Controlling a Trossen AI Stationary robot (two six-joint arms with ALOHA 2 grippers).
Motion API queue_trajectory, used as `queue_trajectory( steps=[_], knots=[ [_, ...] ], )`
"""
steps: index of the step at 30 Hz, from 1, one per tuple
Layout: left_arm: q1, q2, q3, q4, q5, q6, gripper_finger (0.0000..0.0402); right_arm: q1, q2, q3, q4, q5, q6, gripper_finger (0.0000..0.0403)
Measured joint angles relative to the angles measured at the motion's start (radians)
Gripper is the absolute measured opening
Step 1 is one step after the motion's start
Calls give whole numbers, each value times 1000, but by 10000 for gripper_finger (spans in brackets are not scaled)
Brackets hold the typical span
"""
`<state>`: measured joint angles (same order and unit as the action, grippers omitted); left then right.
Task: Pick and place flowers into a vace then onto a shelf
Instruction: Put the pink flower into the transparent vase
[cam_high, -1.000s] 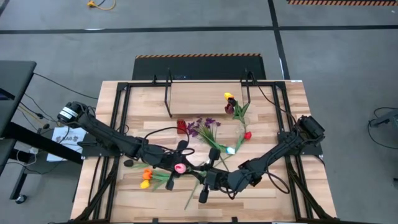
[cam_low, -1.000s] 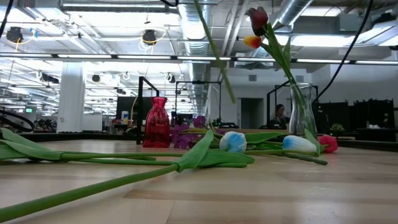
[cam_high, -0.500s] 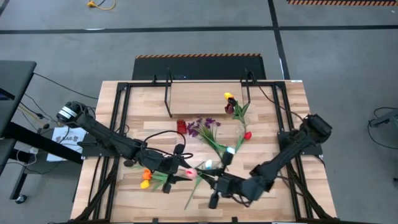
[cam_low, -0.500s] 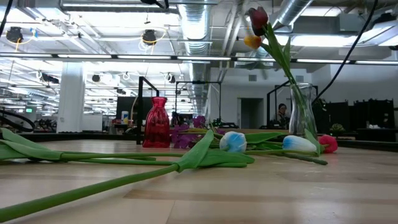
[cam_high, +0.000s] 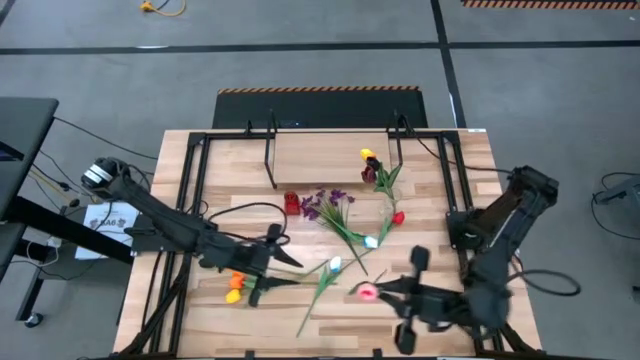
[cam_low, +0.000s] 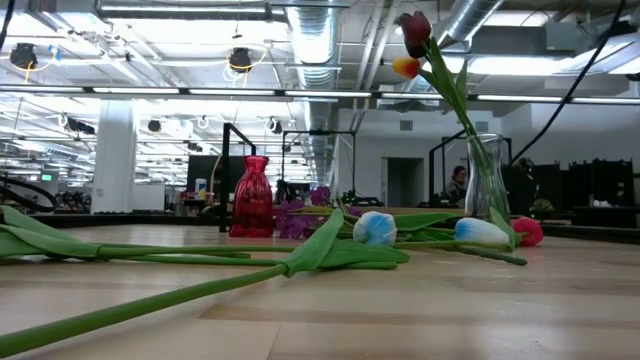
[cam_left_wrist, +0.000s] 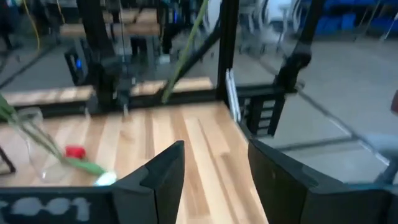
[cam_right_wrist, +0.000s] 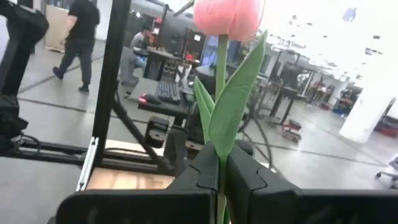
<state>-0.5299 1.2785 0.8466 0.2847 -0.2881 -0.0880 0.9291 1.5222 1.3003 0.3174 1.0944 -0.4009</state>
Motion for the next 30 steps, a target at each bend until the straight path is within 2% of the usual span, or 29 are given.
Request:
queue_trajectory(
  steps=[9, 12, 17, 22, 25, 30],
  knots=[
    [-38, -206, -224, 222, -9, 49, 167, 95, -119, 0, 246, 20, -338, 1],
    [-49, -268, -323, 325, -7, 53, 167, 103, -158, -34, 388, 38, -451, 0],
    [-54, -334, -454, 477, 39, 48, 167, 137, -235, -178, 797, 47, -712, 0],
    [-54, -345, -493, 545, 125, 34, 167, 186, -320, -356, 1251, 43, -1022, 0],
    [-54, -344, -493, 545, 134, 37, 167, 163, -408, -453, 1184, 37, -968, 0],
    [-54, -343, -493, 542, 119, 47, 167, 47, -489, -584, 1245, 38, -925, 0]
  ],
)
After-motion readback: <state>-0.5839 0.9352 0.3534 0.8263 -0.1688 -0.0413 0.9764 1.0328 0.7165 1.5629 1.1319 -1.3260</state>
